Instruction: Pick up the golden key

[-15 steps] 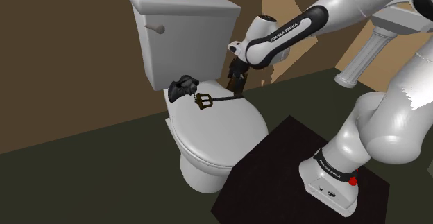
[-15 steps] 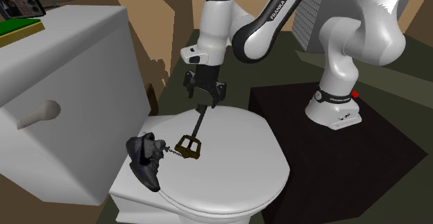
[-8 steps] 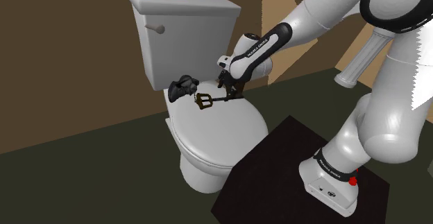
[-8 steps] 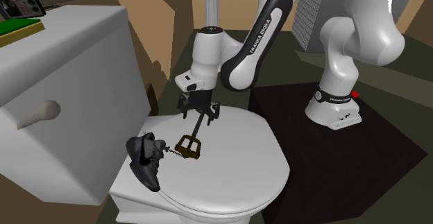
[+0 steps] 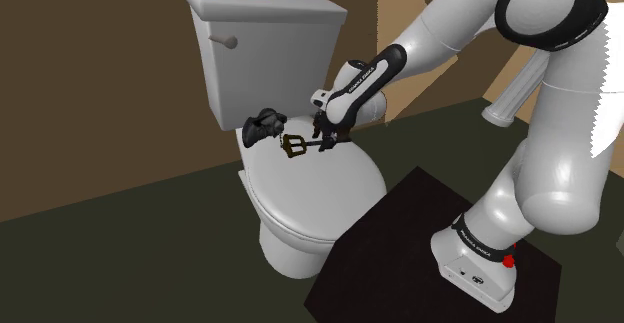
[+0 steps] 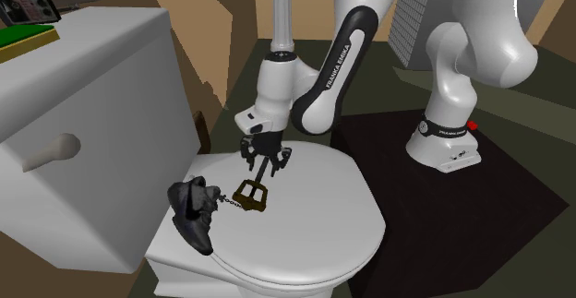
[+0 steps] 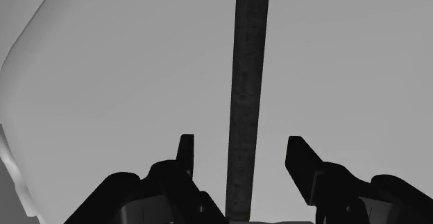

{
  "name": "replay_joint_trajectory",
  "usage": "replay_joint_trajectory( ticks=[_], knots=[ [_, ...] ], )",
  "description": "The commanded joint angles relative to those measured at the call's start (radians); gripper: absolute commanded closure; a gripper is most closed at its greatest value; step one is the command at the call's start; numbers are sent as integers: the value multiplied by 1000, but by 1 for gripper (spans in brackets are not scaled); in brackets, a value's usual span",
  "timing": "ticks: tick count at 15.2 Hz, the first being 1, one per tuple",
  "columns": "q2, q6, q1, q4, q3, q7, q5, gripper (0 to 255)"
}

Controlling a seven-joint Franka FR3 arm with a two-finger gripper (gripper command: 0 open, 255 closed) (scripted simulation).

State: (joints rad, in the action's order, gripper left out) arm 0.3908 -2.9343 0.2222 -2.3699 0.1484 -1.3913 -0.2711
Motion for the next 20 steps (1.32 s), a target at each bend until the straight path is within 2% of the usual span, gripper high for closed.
replay_joint_trajectory(
  ticks=[1, 9, 20],
  knots=[
    [3, -3, -1, 0, -2, -1, -1, 255],
    [3, -2, -3, 1, -2, -3, -2, 255],
    [-146, 126, 63, -20, 82, 71, 91, 255]
  ],
)
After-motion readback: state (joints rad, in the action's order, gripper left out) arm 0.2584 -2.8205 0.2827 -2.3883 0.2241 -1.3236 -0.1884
